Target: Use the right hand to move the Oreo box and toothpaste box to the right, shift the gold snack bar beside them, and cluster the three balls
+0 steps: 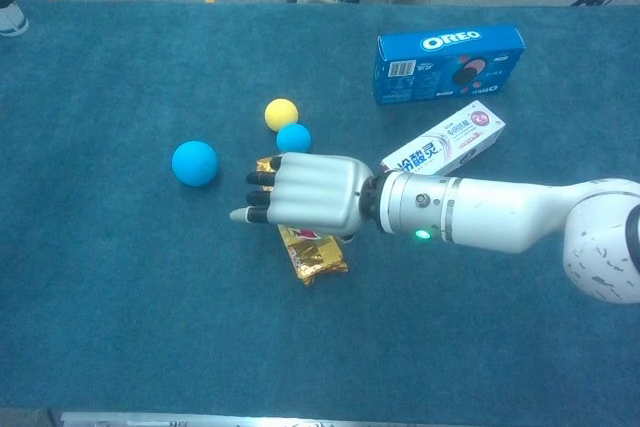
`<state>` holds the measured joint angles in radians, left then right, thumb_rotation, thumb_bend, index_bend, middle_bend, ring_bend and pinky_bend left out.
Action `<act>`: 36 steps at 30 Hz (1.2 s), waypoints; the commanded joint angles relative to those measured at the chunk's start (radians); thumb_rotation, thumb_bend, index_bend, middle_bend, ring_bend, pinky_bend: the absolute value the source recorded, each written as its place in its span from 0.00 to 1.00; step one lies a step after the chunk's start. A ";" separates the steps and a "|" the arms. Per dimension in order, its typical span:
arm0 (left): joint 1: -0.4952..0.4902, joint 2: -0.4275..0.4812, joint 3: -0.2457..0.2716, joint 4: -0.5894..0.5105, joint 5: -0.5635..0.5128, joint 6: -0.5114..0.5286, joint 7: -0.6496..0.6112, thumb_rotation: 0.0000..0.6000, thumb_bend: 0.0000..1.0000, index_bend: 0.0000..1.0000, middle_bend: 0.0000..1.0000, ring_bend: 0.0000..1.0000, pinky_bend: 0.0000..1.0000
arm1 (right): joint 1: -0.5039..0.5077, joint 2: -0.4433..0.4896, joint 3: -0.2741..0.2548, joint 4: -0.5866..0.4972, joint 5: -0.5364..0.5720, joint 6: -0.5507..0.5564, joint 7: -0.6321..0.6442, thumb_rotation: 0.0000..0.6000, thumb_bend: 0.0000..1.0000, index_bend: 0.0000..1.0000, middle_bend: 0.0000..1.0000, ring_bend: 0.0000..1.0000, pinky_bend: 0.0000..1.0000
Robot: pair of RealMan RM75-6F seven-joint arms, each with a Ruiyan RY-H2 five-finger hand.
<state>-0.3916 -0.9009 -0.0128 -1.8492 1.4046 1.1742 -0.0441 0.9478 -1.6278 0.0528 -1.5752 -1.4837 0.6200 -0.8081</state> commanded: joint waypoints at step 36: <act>-0.012 0.002 -0.016 -0.007 0.043 -0.069 -0.053 1.00 0.26 0.02 0.07 0.04 0.13 | -0.136 0.350 -0.040 -0.196 -0.047 0.312 0.218 1.00 0.00 0.49 0.49 0.41 0.58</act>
<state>-0.4013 -0.8973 -0.0291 -1.8568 1.4475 1.1076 -0.0986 0.8403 -1.3192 0.0213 -1.7543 -1.5474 0.9079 -0.6067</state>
